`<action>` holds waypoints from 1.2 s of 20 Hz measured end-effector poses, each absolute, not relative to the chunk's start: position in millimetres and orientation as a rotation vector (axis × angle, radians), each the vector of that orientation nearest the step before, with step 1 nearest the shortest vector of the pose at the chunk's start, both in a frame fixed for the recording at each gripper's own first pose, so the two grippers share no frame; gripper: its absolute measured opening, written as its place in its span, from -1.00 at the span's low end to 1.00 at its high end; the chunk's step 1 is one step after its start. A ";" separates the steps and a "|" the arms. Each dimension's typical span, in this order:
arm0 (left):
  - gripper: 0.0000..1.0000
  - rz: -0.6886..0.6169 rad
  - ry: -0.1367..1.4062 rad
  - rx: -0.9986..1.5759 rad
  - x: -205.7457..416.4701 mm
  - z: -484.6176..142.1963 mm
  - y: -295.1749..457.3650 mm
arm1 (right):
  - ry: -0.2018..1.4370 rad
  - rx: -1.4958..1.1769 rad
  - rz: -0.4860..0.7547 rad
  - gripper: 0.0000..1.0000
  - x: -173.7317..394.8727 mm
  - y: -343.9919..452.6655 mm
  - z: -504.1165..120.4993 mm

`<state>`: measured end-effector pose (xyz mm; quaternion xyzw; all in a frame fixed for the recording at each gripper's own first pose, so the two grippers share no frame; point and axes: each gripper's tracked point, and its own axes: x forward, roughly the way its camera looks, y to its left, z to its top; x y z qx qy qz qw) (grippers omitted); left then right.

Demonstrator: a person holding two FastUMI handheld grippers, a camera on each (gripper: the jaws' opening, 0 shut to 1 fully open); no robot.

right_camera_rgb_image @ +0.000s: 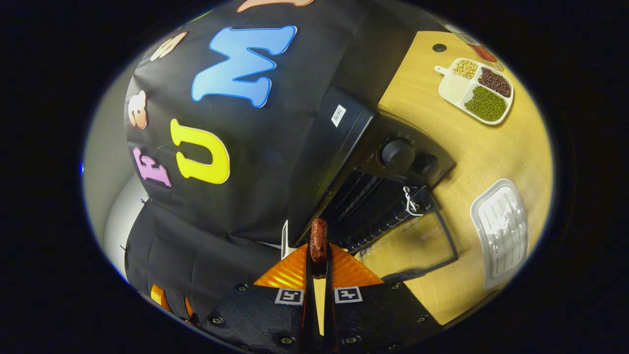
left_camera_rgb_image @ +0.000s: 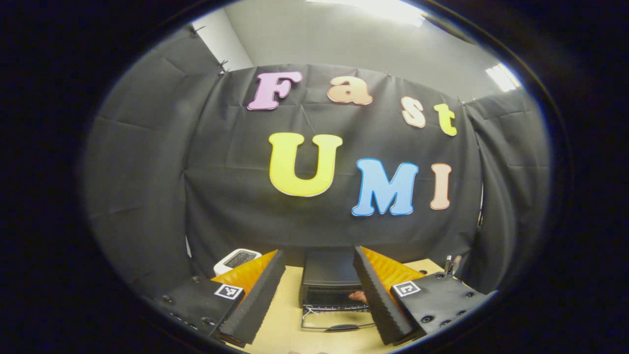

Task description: Open the electric oven with the left hand, put the food in, and close the electric oven.

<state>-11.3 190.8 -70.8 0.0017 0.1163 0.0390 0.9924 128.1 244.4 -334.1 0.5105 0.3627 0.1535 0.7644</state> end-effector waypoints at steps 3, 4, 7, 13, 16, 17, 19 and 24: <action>0.97 0.098 0.254 -0.005 -13.0 -75.1 216.1 | 0.791 1.136 0.283 -0.84 146.5 263.9 -357.6; 0.97 0.101 0.258 -0.007 -13.2 -74.9 222.2 | 0.788 1.134 0.253 -0.83 151.5 267.6 -366.3; 0.98 0.102 0.263 -0.007 -13.8 -77.8 235.2 | 0.757 1.176 0.190 -0.83 172.9 278.3 -384.0; 0.99 0.111 0.292 -0.032 -14.2 -88.2 256.4 | 0.722 1.185 0.059 -0.77 208.6 280.9 -420.0; 0.99 0.107 0.289 -0.043 -13.0 -88.8 261.1 | 0.760 1.153 -0.008 -0.72 205.9 273.0 -431.9; 0.99 0.102 0.292 -0.052 -11.7 -92.5 260.7 | 0.800 1.104 -0.036 -0.70 201.3 270.7 -439.4; 0.99 0.087 0.299 -0.066 -7.2 -98.3 257.5 | 0.838 1.065 -0.037 -0.36 191.7 268.7 -442.6; 0.82 0.036 0.307 -0.086 10.8 -109.4 228.4 | 0.825 0.869 0.017 0.96 164.6 251.7 -408.5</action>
